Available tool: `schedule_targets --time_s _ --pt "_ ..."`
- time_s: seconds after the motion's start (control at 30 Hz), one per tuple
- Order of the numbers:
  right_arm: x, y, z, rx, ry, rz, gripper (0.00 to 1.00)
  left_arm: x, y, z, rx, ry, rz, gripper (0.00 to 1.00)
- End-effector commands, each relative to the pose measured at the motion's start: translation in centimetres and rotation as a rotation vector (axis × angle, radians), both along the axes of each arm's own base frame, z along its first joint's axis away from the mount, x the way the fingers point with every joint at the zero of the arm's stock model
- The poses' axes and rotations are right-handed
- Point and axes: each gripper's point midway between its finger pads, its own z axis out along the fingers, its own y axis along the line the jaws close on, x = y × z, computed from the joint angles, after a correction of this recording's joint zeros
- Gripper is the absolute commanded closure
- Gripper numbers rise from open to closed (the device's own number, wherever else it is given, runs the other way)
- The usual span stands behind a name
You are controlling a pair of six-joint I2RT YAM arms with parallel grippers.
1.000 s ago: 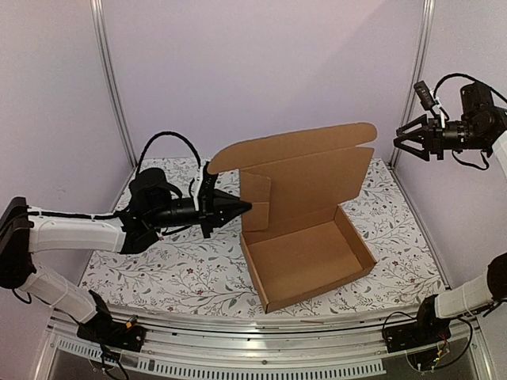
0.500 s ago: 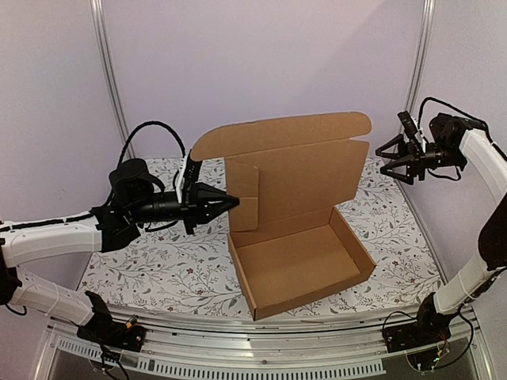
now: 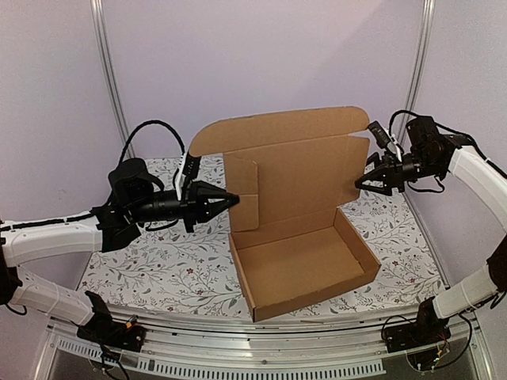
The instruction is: Fold the paper box
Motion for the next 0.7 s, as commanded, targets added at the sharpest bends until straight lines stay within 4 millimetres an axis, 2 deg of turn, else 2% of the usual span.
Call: schedule_targets --time_s 0.0,0.07,0.13,0.17,0.2,0.3,0.4,0.57,0.67 --pt "1.7 1.8 -0.2 -0.019 -0.010 -0.047 0.44 1.1 -0.2 0.5 -0.044 0.015 0.023 1.00" --pt "3.0 1.9 0.1 -0.028 -0.025 -0.119 0.62 1.6 -0.2 0.4 -0.045 0.017 0.049 1.00" --pt "4.1 1.5 0.4 -0.046 -0.029 -0.209 0.86 2.2 -0.3 0.3 -0.047 0.021 0.088 1.00" --pt "4.8 1.2 0.2 -0.066 -0.035 -0.259 0.92 2.5 -0.3 0.4 -0.050 0.020 0.104 1.00" --pt "5.3 1.0 0.3 -0.073 -0.042 -0.307 0.93 2.6 -0.4 0.4 -0.054 0.019 0.116 1.00" --pt "6.6 0.2 0.2 -0.129 -0.053 -0.471 0.87 3.1 -1.1 0.5 -0.064 0.011 0.156 1.00" --pt "7.8 -0.6 0.1 -0.166 -0.030 -0.588 0.90 4.0 -2.3 0.3 -0.071 0.016 0.231 1.00" --pt "8.6 0.2 -0.5 -0.183 0.014 -0.645 0.91 5.0 -4.2 -0.1 -0.091 0.026 0.335 1.00" --pt "8.3 0.2 0.6 -0.158 0.054 -0.650 0.85 6.1 -3.6 0.0 -0.080 0.026 0.404 1.00"
